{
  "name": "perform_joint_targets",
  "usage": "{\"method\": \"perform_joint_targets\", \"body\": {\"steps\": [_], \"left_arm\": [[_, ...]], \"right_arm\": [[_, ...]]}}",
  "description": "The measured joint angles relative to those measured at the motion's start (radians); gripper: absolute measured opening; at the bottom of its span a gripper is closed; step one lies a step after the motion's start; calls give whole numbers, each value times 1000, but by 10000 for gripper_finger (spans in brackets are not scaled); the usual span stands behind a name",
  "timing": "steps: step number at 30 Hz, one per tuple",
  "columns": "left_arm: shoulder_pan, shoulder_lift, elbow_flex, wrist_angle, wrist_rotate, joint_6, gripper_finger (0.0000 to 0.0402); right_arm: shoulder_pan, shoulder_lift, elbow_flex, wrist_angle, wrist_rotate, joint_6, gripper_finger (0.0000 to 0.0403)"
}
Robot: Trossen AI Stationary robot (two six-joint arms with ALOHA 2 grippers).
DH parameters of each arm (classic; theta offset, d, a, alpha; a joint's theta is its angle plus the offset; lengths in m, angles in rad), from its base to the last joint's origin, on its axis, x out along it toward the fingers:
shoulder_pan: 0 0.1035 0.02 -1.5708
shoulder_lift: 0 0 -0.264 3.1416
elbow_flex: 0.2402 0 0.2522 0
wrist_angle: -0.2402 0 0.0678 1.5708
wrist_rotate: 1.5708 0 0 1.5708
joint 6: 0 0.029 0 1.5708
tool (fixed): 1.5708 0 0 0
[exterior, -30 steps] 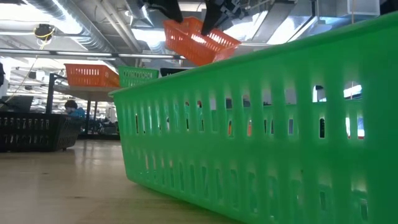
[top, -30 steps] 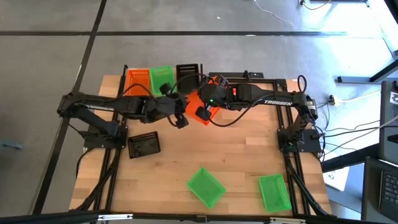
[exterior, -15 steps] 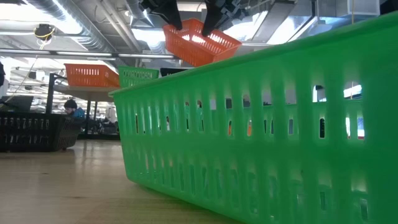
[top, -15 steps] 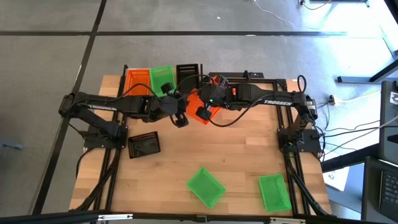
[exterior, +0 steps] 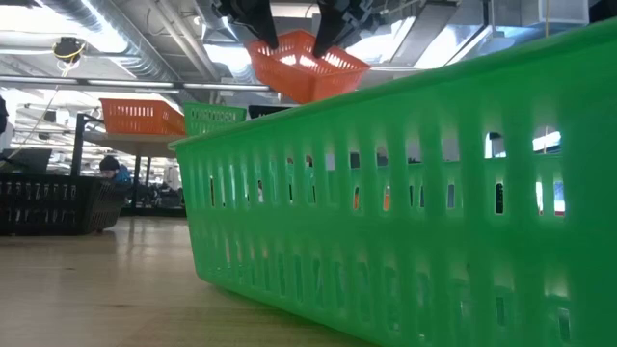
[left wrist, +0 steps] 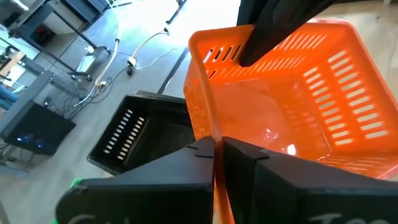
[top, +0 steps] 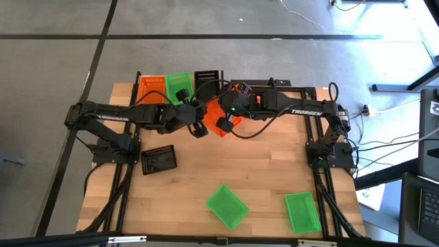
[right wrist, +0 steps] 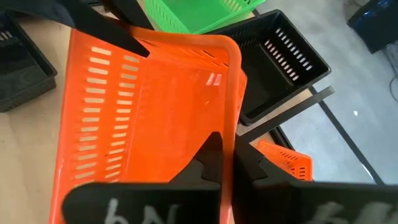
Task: Stack baskets on shelf by color
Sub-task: Stack the bottom orange bin on the orange bin on the shelf
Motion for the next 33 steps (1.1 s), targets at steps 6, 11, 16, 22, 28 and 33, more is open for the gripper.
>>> {"method": "perform_joint_targets", "body": {"steps": [6, 11, 16, 22, 28, 33], "left_arm": [[0, 0, 0, 1, 4, 2, 1], [-1, 0, 0, 1, 6, 5, 1], [-1, 0, 0, 1, 31, 7, 0], [-9, 0, -1, -12, 64, 8, 0], [-30, -5, -1, -55, 66, -16, 0], [-37, -5, -1, -73, 73, -23, 0]], "right_arm": [[-8, 0, 0, 0, -27, 49, 26], [-20, 0, 0, 1, -82, 73, 43], [-20, 0, 0, -5, -112, 71, 66], [-19, 0, 1, 8, -119, 71, 86], [-17, -8, 1, 9, -124, 74, 87], [-9, -25, 2, 8, -127, 80, 87]]}}
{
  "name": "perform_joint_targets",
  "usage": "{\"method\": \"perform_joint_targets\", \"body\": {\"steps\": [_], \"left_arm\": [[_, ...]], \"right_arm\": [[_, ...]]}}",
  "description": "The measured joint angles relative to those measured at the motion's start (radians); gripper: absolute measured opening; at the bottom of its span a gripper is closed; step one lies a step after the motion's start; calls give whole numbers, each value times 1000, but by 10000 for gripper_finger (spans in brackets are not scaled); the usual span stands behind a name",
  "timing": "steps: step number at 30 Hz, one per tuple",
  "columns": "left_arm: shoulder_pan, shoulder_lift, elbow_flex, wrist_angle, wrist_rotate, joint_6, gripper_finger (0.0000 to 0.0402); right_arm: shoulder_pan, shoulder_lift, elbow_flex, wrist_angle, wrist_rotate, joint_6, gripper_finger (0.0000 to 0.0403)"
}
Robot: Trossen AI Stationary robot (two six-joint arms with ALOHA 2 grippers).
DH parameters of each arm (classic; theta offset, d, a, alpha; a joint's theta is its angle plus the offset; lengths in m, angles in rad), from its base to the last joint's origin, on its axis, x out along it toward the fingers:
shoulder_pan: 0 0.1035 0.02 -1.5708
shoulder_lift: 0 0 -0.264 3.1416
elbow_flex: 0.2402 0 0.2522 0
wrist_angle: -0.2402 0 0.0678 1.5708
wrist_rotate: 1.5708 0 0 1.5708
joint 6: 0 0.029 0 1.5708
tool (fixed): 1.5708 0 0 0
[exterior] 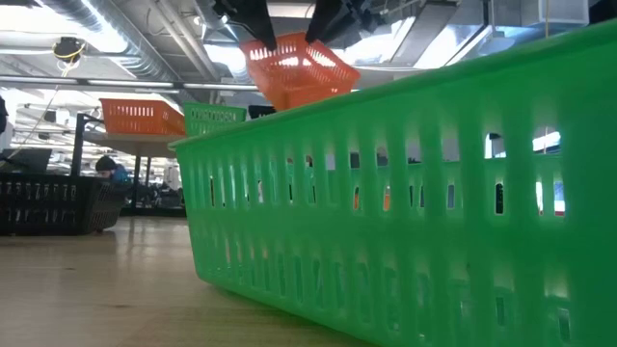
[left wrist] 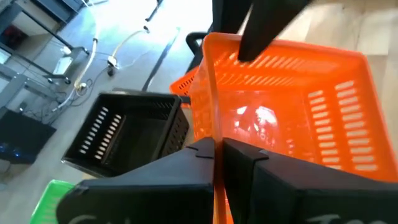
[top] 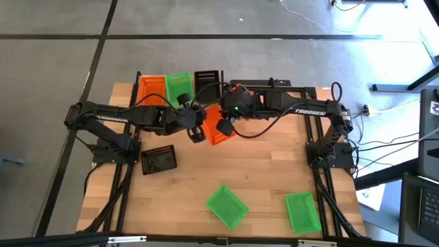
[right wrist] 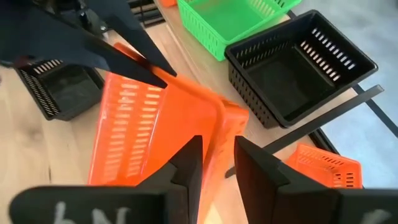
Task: Stack baskets on shelf by color
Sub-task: Stack the bottom orange bin on the orange bin on the shelf
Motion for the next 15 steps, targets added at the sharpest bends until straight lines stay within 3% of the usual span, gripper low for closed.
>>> {"method": "perform_joint_targets", "body": {"steps": [15], "left_arm": [[0, -25, 41, -74, 33, -1, 0]], "right_arm": [[32, -87, 0, -9, 3, -15, 87]]}}
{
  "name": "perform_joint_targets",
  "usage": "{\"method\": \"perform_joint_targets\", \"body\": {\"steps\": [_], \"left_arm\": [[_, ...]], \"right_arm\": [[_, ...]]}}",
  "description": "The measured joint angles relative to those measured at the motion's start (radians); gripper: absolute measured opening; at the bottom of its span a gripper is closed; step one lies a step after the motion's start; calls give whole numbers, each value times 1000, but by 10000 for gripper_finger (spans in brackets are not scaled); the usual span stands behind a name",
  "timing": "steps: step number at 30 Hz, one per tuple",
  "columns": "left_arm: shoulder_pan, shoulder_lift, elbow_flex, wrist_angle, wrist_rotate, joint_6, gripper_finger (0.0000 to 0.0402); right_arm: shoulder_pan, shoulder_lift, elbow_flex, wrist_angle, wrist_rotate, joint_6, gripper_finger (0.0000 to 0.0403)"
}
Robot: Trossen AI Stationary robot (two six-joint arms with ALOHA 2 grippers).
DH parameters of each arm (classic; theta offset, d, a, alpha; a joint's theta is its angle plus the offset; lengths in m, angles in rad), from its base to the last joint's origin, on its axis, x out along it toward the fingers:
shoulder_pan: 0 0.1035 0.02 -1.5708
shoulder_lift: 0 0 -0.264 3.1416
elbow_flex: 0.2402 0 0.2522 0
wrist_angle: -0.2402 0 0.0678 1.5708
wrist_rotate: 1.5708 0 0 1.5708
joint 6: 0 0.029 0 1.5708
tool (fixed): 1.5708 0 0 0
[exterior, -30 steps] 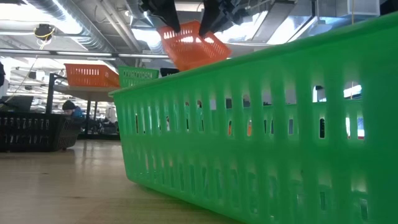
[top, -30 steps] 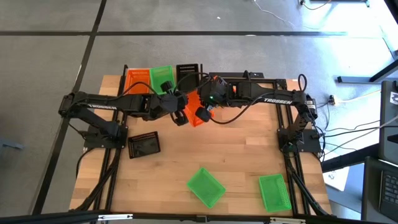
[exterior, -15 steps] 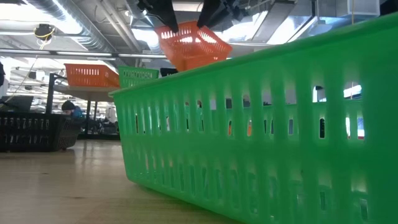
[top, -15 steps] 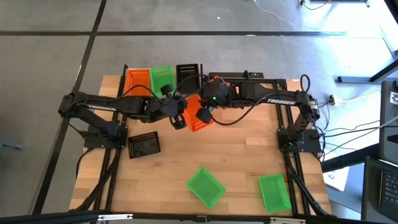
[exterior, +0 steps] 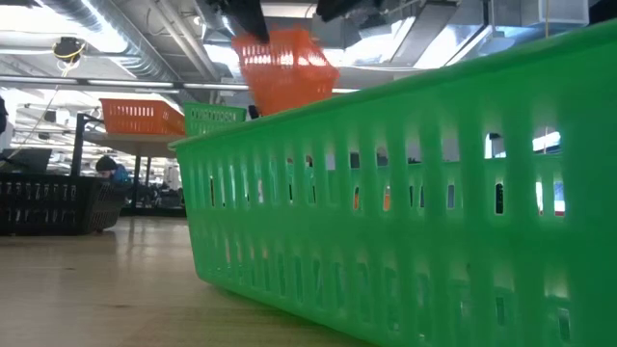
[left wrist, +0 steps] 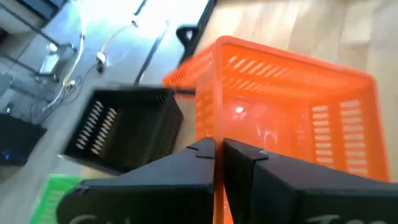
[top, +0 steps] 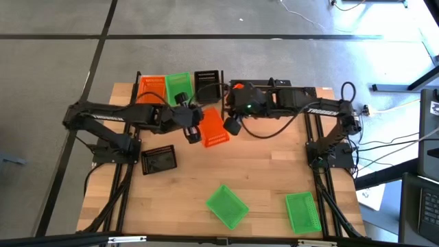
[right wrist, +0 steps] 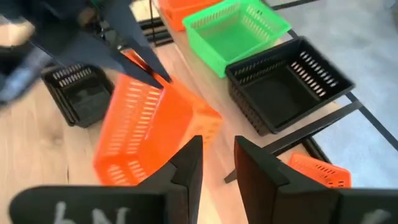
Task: Stack baskets on shelf by color
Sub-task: Stack the bottom orange bin on the orange bin on the shelf
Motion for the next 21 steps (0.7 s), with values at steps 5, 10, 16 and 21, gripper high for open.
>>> {"method": "perform_joint_targets", "body": {"steps": [5, 10, 16, 21], "left_arm": [[0, -7, 142, -209, 9, 26, 0], [31, -9, 301, -420, 9, 48, 0], [77, -9, 481, -651, 27, 90, 0], [156, -9, 595, -821, 116, 125, 0]], "right_arm": [[0, -68, 0, -6, 0, -39, 87], [0, -133, 0, -9, -2, -120, 87], [0, -195, 0, -7, -2, -226, 87], [0, -216, 0, -7, -2, -278, 87]]}}
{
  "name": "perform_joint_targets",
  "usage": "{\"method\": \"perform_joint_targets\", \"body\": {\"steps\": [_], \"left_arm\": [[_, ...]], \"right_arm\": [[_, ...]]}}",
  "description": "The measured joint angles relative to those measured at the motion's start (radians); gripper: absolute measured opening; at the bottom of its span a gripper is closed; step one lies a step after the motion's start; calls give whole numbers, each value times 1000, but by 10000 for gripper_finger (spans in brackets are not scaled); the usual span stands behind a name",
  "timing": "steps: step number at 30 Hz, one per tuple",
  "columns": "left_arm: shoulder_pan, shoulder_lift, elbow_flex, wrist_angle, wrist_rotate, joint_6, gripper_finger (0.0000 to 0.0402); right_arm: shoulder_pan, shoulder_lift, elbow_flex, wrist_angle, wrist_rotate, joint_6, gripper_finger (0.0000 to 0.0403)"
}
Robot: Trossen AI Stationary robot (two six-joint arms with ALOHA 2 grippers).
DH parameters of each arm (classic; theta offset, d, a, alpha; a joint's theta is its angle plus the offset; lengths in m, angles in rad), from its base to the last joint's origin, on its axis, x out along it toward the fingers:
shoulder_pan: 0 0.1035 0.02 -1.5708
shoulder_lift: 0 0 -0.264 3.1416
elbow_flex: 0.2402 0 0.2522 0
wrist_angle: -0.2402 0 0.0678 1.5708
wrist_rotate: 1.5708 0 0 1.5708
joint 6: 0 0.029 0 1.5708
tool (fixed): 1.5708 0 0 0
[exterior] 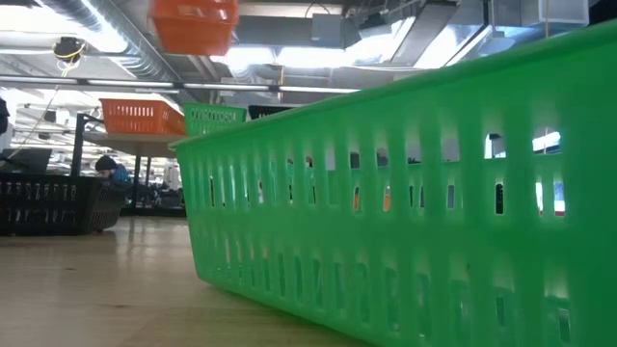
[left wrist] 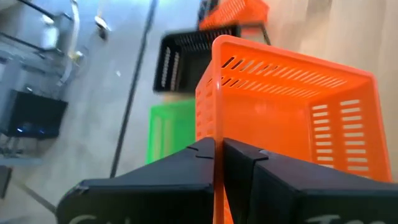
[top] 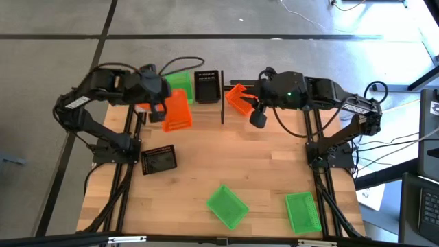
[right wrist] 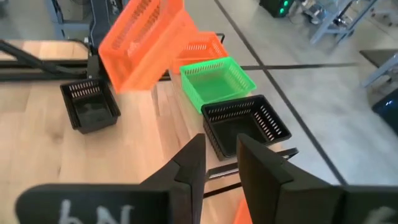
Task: Stack baskets on shelf by color
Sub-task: Stack the bottom orange bin on the orange bin on the shelf
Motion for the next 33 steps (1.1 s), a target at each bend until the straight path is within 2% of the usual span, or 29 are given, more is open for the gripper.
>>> {"method": "perform_joint_targets", "body": {"steps": [4, 8, 14, 25, 30, 33], "left_arm": [[67, 0, 51, -122, 20, 63, 0], [148, -11, 54, -115, 57, 200, 0], [304, -12, 54, -114, 74, 325, 0], [531, -9, 49, -114, 142, 456, 0], [600, -9, 9, -114, 197, 488, 0], [639, -9, -25, -114, 188, 529, 0]], "right_arm": [[0, 0, 0, 2, 0, -48, 87], [-5, 0, 0, 6, 0, -43, 87], [-13, 1, 0, 23, 4, -11, 87], [-24, 1, -1, 28, 10, -29, 87], [-24, 1, -1, 28, 10, -18, 87], [-24, 1, -1, 27, 9, -6, 87]]}}
